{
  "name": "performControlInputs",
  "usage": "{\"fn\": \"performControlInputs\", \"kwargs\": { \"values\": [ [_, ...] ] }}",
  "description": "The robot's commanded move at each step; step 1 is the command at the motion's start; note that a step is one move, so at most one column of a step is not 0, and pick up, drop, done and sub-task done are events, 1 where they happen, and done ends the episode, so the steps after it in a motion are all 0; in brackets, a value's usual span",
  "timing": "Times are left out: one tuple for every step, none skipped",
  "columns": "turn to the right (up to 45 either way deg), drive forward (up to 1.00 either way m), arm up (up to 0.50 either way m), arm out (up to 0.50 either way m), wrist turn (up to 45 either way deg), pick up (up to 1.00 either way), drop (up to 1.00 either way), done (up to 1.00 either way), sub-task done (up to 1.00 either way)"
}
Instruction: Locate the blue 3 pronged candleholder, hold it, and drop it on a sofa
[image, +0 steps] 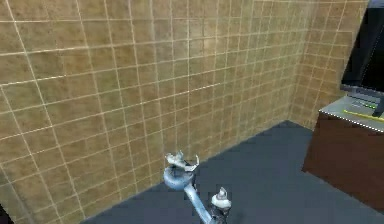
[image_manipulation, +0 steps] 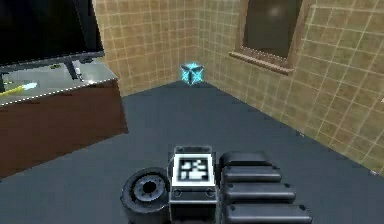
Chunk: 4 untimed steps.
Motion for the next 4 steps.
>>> {"fn": "performControlInputs", "kwargs": {
  "values": [
    [-45.0,0.0,0.0,0.0,0.0,0.0,0.0,0.0,0.0],
    [-9.0,0.0,0.0,0.0,0.0,0.0,0.0,0.0,0.0],
    [45.0,0.0,0.0,0.0,0.0,0.0,0.0,0.0,0.0],
    [18.0,0.0,0.0,0.0,0.0,0.0,0.0,0.0,0.0]
  ]
}}
